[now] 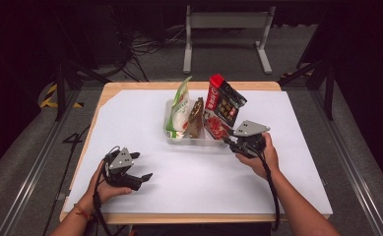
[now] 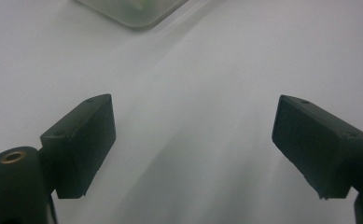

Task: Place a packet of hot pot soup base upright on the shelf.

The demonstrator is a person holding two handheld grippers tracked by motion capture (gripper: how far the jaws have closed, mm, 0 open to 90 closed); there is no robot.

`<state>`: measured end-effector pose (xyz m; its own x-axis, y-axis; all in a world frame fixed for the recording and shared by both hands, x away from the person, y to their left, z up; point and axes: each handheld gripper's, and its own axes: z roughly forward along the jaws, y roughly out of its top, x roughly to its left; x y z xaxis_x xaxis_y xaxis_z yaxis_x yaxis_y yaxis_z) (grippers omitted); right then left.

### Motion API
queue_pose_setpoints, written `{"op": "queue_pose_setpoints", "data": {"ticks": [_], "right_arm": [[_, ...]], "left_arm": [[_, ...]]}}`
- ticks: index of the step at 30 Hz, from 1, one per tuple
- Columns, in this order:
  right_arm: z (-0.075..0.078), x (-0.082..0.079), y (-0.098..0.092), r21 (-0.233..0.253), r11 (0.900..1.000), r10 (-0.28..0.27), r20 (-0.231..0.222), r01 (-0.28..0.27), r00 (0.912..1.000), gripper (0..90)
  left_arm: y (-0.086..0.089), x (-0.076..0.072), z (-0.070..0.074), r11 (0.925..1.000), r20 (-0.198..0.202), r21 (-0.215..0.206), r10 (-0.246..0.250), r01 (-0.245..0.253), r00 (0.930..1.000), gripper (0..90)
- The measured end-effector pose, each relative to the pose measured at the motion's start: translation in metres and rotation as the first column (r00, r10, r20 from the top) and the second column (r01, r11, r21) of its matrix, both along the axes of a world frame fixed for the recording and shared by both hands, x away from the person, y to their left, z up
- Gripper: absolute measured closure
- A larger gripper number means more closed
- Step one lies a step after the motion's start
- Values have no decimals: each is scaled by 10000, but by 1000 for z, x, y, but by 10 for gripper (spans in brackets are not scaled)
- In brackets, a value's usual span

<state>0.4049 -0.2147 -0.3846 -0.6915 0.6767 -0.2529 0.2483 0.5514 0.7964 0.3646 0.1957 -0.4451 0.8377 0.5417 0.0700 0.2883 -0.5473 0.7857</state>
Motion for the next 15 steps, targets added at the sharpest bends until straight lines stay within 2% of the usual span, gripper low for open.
{"op": "queue_pose_setpoints", "data": {"ticks": [1, 6, 8, 15], "right_arm": [[-1, -1, -1, -86, 10000, -15, 38, 15, 10000, 662], [-1, -7, -10, 80, 10000, -54, -3, 54, 10000, 592], [0, -12, -17, 359, 9993, -64, 81, 61, 9999, 568], [-2, -18, -24, 261, 9995, -172, 155, 168, 9997, 452]], "left_arm": [[0, 0, 0, 10000, 0, 0, 0, 0, 10000, 143], [0, 0, 0, 10000, -4, -40, 33, -33, 10000, 143], [0, 0, 0, 10000, -5, -28, 12, -12, 10000, 143], [-1, 0, 0, 10000, -28, -9, 35, -35, 10000, 142]]}}
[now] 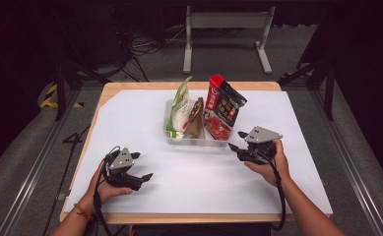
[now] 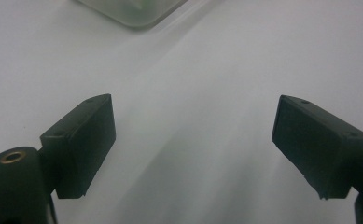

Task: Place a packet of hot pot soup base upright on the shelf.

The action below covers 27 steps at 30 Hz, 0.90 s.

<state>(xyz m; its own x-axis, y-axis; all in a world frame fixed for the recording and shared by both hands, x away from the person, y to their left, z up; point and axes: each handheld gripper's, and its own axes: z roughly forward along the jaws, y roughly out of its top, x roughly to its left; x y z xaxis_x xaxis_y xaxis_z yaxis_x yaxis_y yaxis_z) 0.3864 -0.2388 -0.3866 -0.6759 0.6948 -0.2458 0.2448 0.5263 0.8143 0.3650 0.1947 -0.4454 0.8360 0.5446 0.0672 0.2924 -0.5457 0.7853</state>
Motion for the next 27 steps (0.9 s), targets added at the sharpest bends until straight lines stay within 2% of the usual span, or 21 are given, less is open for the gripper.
{"op": "queue_pose_setpoints", "data": {"ticks": [5, 11, 18, 27], "right_arm": [[-3, -5, -4, -263, 9996, 58, 58, -56, 10000, 400], [-2, -12, -9, -246, 9997, 91, 190, -86, 9998, 334], [-4, -25, -15, -619, 9978, 244, 248, -229, 9994, 237], [-13, -35, -24, -890, 9954, 371, 218, -351, 9991, 199]], "left_arm": [[0, 0, 0, 10000, -29, -20, 37, -37, 10000, 142], [0, 0, 0, 10000, -23, -16, 55, -55, 10000, 142], [0, -1, 0, 10000, -33, -29, 58, -58, 10000, 142], [-1, 0, 0, 10000, -5, -49, 13, -13, 10000, 138]]}}
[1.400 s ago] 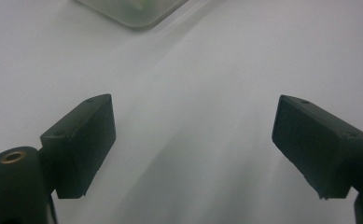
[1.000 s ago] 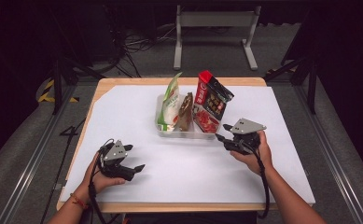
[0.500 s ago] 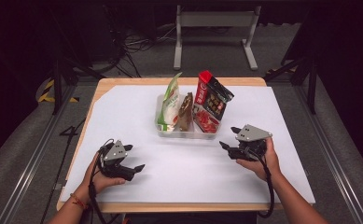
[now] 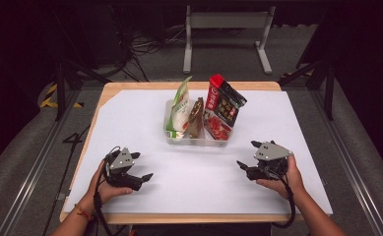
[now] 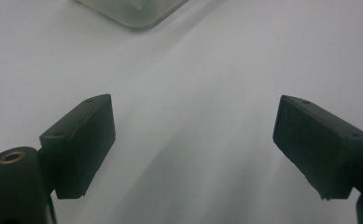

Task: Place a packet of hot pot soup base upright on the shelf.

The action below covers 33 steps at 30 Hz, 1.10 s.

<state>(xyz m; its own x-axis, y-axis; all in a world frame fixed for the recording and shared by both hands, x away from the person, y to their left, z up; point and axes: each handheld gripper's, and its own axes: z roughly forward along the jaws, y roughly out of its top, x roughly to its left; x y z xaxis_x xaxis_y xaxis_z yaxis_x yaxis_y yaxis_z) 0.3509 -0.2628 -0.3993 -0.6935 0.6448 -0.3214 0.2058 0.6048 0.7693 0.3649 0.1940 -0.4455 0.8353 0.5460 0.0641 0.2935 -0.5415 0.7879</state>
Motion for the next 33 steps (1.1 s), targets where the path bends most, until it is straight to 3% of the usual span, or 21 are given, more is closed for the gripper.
{"op": "queue_pose_setpoints", "data": {"ticks": [26, 33], "right_arm": [[-26, -27, -34, 313, 9966, -763, -54, 765, 9971, 110], [-32, -34, -50, 811, 9895, -1192, -141, 1200, 9928, 110]], "left_arm": [[-2, 1, -2, 9999, -104, 110, -27, 28, 9999, 136], [-2, 0, -2, 10000, -90, 98, 1, 0, 10000, 137]]}}
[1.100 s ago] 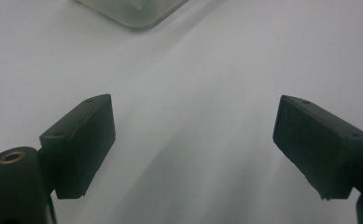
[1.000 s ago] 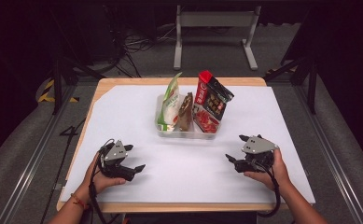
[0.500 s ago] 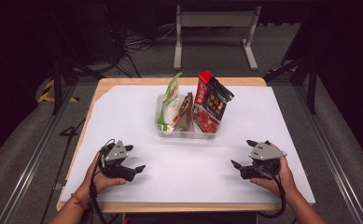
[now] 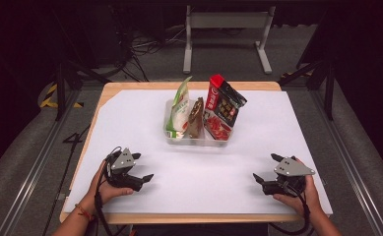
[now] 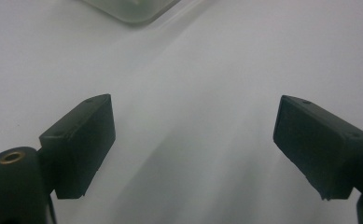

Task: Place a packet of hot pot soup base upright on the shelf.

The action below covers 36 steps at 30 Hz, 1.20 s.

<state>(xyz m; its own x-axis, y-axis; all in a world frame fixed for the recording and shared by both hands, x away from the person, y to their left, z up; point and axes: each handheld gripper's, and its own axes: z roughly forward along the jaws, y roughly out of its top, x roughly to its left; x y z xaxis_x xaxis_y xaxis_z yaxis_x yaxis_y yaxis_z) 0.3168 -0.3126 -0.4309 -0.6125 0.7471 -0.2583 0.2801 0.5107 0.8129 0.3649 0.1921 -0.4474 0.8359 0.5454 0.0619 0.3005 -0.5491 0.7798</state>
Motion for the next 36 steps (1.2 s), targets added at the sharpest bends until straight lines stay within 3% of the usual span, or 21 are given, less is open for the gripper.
{"op": "queue_pose_setpoints", "data": {"ticks": [9, 17, 26, 31, 36], "right_arm": [[-5, -8, -20, 480, 9975, -512, -19, 512, 9987, 109], [-7, -13, -31, 558, 9952, -806, 88, 800, 9967, 101], [-7, -16, -44, 1127, 9817, -1562, 141, 1536, 9876, 86], [-6, -18, -46, 1196, 9809, -1574, 219, 1537, 9873, 84], [-7, -18, -48, 1248, 9781, -1709, 269, 1663, 9849, 84]], "left_arm": [[-2, 0, 0, 10000, 44, 82, -24, 23, 10000, 136], [-3, -1, 0, 9999, 99, 156, -62, 60, 9999, 136], [-3, 0, 2, 9999, 131, 103, -37, 36, 9999, 135], [-2, -2, 3, 10000, 185, 9, 26, -26, 9998, 132], [-3, -2, 3, 9998, 295, 177, 66, -72, 9995, 129]]}}
